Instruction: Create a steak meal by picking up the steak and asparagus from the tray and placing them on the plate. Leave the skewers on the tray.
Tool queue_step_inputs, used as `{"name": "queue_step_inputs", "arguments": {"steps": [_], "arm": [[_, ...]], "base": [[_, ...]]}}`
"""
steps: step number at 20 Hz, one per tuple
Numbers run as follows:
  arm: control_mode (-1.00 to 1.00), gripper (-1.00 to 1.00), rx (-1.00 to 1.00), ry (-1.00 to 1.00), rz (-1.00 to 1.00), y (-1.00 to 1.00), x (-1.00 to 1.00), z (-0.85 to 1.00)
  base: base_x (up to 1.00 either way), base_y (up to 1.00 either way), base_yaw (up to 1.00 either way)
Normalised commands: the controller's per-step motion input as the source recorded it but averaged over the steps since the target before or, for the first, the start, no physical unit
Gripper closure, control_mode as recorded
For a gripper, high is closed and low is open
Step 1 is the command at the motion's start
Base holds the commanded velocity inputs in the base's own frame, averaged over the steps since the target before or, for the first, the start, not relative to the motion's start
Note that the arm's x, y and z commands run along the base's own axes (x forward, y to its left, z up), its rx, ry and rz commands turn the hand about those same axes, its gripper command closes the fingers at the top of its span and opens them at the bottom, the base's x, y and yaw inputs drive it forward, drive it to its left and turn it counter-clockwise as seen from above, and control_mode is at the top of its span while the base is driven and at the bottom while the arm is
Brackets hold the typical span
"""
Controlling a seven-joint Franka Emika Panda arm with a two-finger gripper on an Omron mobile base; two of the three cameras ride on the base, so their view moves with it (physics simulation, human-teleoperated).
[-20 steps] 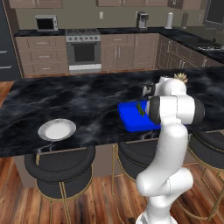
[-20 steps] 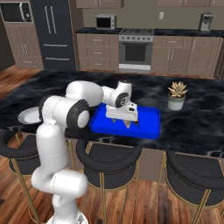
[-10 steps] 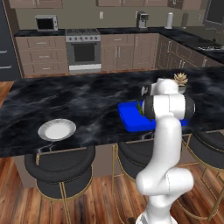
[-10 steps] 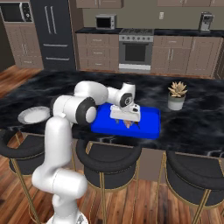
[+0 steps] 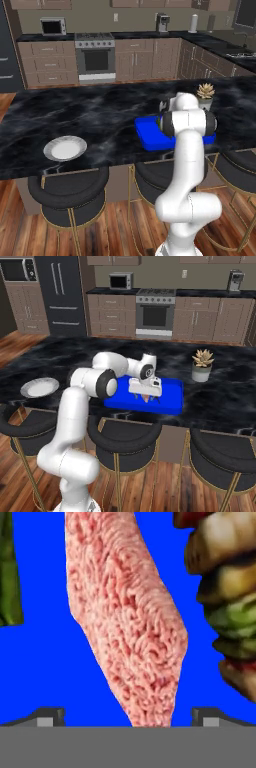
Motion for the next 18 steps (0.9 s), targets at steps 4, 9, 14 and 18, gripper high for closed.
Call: {"name": "queue_step_inputs", "arguments": {"steps": [4,9,14,18], "arm": [[-1.00,-1.00,0.00,0.01,0.00,0.00,0.31,-0.28],[-1.00,-1.00,0.00,0.00,0.00,0.00,0.27,-0.27],[-1.00,1.00,0.00,0.00,0.00,0.00,0.02,-0.10],[-1.00,1.00,0.00,-0.02,0.00,0.18,-0.13,0.00]], "base": [[0.00,0.00,0.00],[0.00,0.00,0.00],[0.00,0.00,0.00],[0.00,0.00,0.00]]}}
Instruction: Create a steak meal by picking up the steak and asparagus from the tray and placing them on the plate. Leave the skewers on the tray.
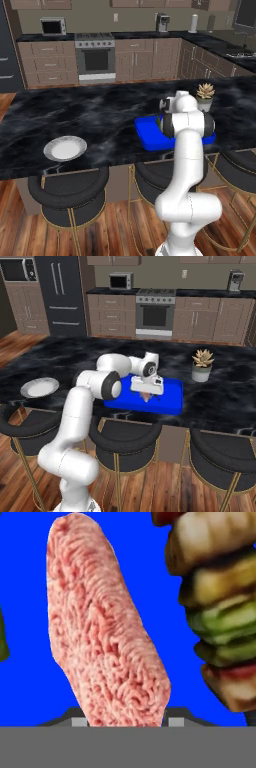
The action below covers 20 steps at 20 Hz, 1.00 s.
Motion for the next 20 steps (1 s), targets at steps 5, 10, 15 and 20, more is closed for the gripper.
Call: {"name": "queue_step_inputs", "arguments": {"steps": [5,10,15,20], "arm": [[-1.00,1.00,-0.01,-0.10,0.00,0.43,-0.41,0.51],[-1.00,1.00,-0.04,-0.15,0.01,0.51,-0.47,0.78],[-1.00,1.00,-0.04,-0.14,0.04,0.73,-0.47,0.55],[-1.00,1.00,-0.01,-0.07,0.06,0.94,-0.42,0.18]], "base": [[0.00,0.00,0.00],[0.00,0.00,0.00],[0.00,0.00,0.00],[0.00,0.00,0.00]]}}
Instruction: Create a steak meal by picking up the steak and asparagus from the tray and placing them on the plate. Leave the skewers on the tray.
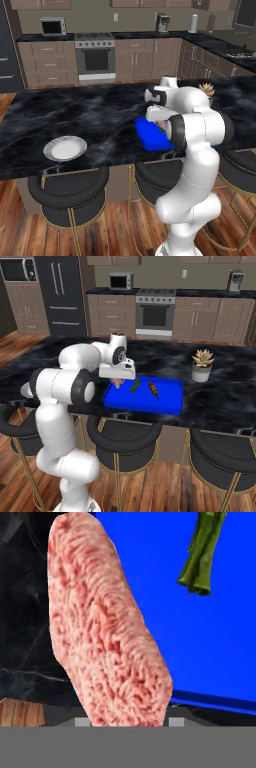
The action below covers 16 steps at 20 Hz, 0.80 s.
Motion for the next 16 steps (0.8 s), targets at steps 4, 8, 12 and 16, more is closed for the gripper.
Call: {"name": "queue_step_inputs", "arguments": {"steps": [4,8,12,16], "arm": [[-1.00,1.00,0.00,-0.06,0.07,0.97,-0.42,0.07],[-1.00,1.00,0.00,-0.03,0.07,1.00,-0.30,0.06],[-1.00,1.00,0.00,0.00,0.06,0.97,-0.13,0.24],[-1.00,1.00,0.00,0.00,0.05,0.91,0.00,0.36]], "base": [[0.00,0.00,0.00],[0.00,0.00,0.00],[0.00,0.00,0.00],[0.00,0.00,0.00]]}}
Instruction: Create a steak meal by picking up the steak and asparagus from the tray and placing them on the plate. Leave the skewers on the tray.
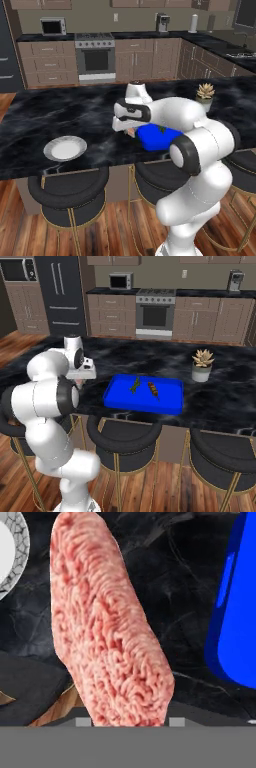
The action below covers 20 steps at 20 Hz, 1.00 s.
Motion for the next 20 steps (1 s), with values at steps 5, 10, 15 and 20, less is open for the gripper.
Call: {"name": "queue_step_inputs", "arguments": {"steps": [5,10,15,20], "arm": [[-1.00,1.00,0.00,0.02,0.04,0.98,0.00,0.16],[-1.00,1.00,0.00,0.03,0.05,0.97,0.00,-0.04],[-1.00,1.00,0.00,0.00,0.06,0.77,0.00,-0.26],[-1.00,1.00,0.00,0.00,0.05,0.67,0.04,-0.33]], "base": [[0.00,0.00,0.00],[0.00,0.00,0.00],[0.00,0.00,0.00],[0.00,0.00,0.00]]}}
